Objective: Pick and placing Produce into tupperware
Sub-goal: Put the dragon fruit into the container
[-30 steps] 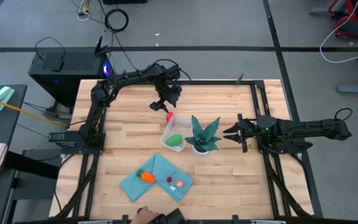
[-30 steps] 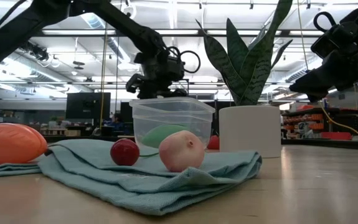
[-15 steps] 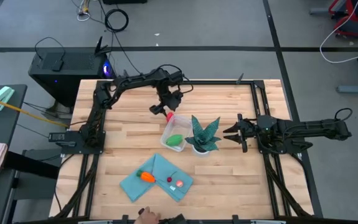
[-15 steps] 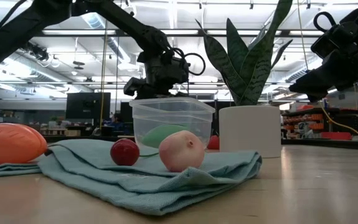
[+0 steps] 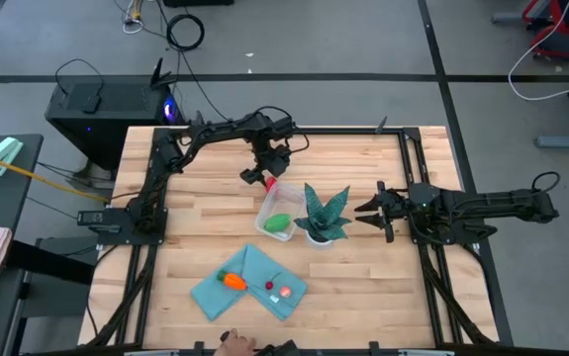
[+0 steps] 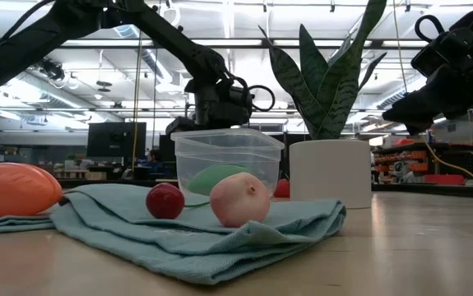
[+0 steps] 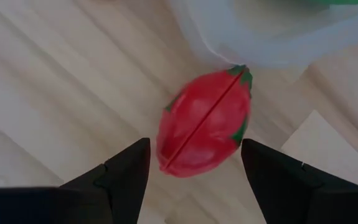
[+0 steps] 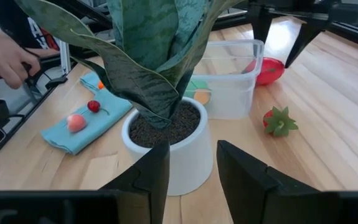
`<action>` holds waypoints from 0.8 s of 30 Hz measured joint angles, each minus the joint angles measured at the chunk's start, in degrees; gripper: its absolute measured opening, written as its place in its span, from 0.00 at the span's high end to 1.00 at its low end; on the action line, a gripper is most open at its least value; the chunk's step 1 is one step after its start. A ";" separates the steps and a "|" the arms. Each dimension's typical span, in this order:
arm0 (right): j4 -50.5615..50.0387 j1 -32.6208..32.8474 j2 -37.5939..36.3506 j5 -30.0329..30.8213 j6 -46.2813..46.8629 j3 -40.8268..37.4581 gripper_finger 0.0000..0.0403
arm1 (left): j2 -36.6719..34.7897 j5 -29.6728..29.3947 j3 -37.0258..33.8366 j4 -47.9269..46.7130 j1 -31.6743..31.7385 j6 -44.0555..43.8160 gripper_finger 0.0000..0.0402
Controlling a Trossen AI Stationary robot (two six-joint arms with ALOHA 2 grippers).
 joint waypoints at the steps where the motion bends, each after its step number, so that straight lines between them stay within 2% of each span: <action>1: 0.11 0.00 0.00 -0.01 0.00 -0.01 0.65 | 0.00 -0.02 0.00 -0.05 0.02 -0.06 0.35; 15: 0.14 0.00 0.00 -0.02 -0.05 -0.01 0.65 | 0.00 0.07 0.00 0.27 -0.02 -0.74 0.35; 24: 0.14 0.00 0.00 -0.02 -0.11 -0.02 0.64 | 0.00 0.10 0.00 1.40 -0.04 -4.07 0.36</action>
